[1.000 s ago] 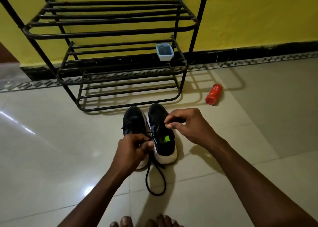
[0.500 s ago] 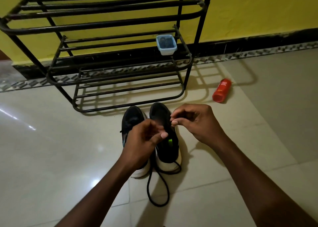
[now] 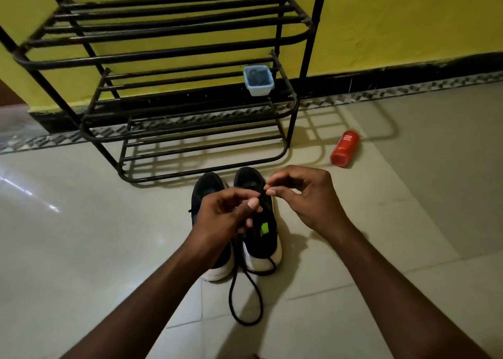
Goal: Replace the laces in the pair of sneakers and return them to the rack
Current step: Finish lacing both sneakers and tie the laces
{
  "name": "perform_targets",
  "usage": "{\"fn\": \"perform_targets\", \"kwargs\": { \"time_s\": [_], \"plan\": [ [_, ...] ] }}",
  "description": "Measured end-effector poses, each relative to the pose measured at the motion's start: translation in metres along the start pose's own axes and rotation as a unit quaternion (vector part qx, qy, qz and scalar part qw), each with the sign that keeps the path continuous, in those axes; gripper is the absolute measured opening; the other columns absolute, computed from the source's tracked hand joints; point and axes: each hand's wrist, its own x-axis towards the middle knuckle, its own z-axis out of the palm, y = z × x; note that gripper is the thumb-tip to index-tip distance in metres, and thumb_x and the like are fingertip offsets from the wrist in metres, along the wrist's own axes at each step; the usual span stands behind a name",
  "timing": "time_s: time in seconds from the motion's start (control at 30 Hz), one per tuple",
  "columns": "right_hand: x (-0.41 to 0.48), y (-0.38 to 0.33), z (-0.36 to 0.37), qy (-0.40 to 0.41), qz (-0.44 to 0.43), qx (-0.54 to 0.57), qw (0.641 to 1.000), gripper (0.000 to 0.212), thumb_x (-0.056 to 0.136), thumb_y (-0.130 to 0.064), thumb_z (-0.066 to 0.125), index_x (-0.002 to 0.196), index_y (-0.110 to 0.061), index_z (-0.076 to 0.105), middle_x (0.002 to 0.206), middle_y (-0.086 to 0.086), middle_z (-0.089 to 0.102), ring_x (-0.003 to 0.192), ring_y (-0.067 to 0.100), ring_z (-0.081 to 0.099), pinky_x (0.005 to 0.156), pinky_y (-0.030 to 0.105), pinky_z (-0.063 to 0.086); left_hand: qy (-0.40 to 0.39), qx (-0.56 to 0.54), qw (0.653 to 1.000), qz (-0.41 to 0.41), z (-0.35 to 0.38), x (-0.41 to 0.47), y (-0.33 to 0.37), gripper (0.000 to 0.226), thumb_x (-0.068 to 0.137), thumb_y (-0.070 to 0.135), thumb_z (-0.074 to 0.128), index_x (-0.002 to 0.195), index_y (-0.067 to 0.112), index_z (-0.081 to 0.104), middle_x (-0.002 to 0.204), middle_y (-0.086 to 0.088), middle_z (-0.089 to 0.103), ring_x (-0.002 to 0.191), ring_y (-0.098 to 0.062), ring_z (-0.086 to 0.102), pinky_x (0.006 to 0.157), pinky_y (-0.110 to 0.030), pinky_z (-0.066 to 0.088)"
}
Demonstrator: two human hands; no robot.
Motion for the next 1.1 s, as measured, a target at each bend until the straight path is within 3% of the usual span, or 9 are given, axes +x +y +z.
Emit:
{"fn": "perform_targets", "kwargs": {
  "time_s": [0.07,0.2,0.37,0.43,0.53,0.63,0.7,0.9,1.1],
  "plan": [
    [0.002,0.003,0.000,0.029,0.003,0.002,1.000,0.011,0.085,-0.010,0.078,0.097,-0.012,0.077,0.090,-0.007,0.076,0.089,0.013,0.073,0.082,0.031,0.058,0.015,0.053,0.998,0.023,-0.003,0.009,0.004,0.013,0.097,0.019,0.064,0.102,0.014,0.075,0.090,-0.007,0.075,0.078,-0.020,0.068,0.067,-0.034,0.055],
    [0.008,0.031,0.011,0.066,0.074,-0.029,0.995,0.012,0.088,-0.009,0.073,0.098,-0.015,0.075,0.090,-0.009,0.074,0.086,0.006,0.071,0.077,0.019,0.055,0.065,0.152,0.985,0.037,-0.009,0.042,-0.002,0.013,0.100,0.013,0.060,0.092,0.009,0.069,0.073,0.007,0.074,0.062,0.000,0.065,0.059,-0.015,0.048],
    [0.021,0.067,0.038,-0.043,0.185,-0.069,0.979,0.039,0.077,-0.011,0.080,0.115,-0.011,0.071,0.103,-0.001,0.072,0.093,0.007,0.069,0.083,0.026,0.061,0.089,0.169,0.982,-0.013,-0.024,0.082,-0.023,0.017,0.091,0.007,0.072,0.074,0.010,0.067,0.077,-0.007,0.076,0.074,-0.017,0.076,0.074,-0.038,0.062],
    [0.027,0.073,0.049,-0.083,0.200,-0.108,0.970,0.050,0.074,-0.016,0.082,0.122,-0.012,0.068,0.111,0.001,0.069,0.095,0.008,0.067,0.082,0.028,0.061,0.102,0.218,0.971,-0.017,-0.027,0.095,-0.029,0.020,0.086,0.007,0.077,0.071,0.013,0.066,0.074,-0.006,0.075,0.072,-0.014,0.075,0.069,-0.029,0.061],
    [0.037,0.075,0.059,-0.117,0.199,-0.198,0.953,0.055,0.071,-0.023,0.081,0.124,-0.015,0.067,0.110,0.002,0.063,0.092,0.013,0.066,0.084,0.026,0.057,0.089,0.240,0.966,-0.028,-0.024,0.109,-0.034,0.013,0.085,0.004,0.078,0.087,0.010,0.066,0.080,-0.007,0.074,0.073,-0.015,0.074,0.059,-0.015,0.054],
    [0.048,0.082,0.065,-0.119,0.201,-0.254,0.939,0.047,0.072,-0.024,0.078,0.117,-0.015,0.071,0.100,0.003,0.063,0.093,0.021,0.065,0.088,0.029,0.055,0.042,0.281,0.958,-0.033,-0.022,0.121,-0.043,0.020,0.088,0.003,0.074,0.104,0.015,0.074,0.086,0.001,0.074,0.081,-0.010,0.073,0.066,-0.016,0.057],
    [0.050,0.089,0.068,-0.090,0.222,-0.238,0.941,0.035,0.075,-0.021,0.077,0.109,-0.013,0.075,0.094,0.004,0.070,0.089,0.018,0.068,0.086,0.028,0.056,0.042,0.305,0.950,-0.042,-0.020,0.125,-0.049,0.008,0.087,0.010,0.077,0.093,0.014,0.079,0.085,0.003,0.075,0.085,-0.008,0.071,0.073,-0.020,0.057],
    [0.036,0.107,0.070,0.050,0.271,-0.113,0.955,0.012,0.080,-0.014,0.078,0.092,-0.016,0.082,0.086,-0.002,0.077,0.070,-0.004,0.063,0.065,-0.001,0.042,0.102,0.277,0.952,-0.083,-0.013,0.127,-0.064,0.008,0.088,0.016,0.077,0.081,0.016,0.079,0.069,0.007,0.069,0.065,0.004,0.062,0.050,-0.003,0.042],
    [0.028,0.122,0.073,0.075,0.270,-0.044,0.959,0.011,0.080,-0.014,0.081,0.089,-0.020,0.082,0.083,-0.007,0.077,0.076,-0.005,0.069,0.072,0.010,0.051,0.089,0.282,0.951,-0.097,-0.013,0.127,-0.066,0.006,0.088,0.019,0.076,0.084,0.019,0.080,0.071,0.009,0.069,0.067,0.006,0.062,0.054,-0.002,0.044]
  ]
}}
